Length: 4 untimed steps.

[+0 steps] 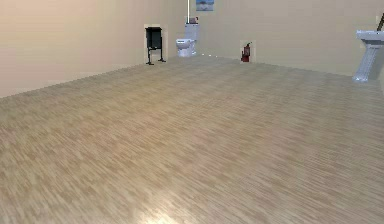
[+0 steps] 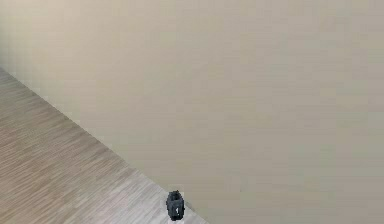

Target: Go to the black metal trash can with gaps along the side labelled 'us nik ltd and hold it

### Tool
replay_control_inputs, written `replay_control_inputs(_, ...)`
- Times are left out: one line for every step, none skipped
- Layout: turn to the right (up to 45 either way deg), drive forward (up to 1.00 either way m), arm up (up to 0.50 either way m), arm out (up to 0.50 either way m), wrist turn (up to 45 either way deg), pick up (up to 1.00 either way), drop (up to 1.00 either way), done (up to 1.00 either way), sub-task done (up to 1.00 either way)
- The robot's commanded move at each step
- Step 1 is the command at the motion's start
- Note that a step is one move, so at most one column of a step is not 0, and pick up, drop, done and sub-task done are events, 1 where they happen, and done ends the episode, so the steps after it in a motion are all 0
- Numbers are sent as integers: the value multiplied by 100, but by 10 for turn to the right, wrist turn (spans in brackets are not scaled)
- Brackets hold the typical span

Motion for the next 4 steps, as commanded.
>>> replay_control_inputs(0, 0, 0, 48, 0, 0, 0, 0, 0)
replay_control_inputs(0, 0, 0, 0, 450, 0, 0, 0, 0)
replay_control_inputs(0, 0, 0, 0, 450, 0, 0, 0, 0)
replay_control_inputs(0, 0, 0, 0, 450, 0, 0, 0, 0)
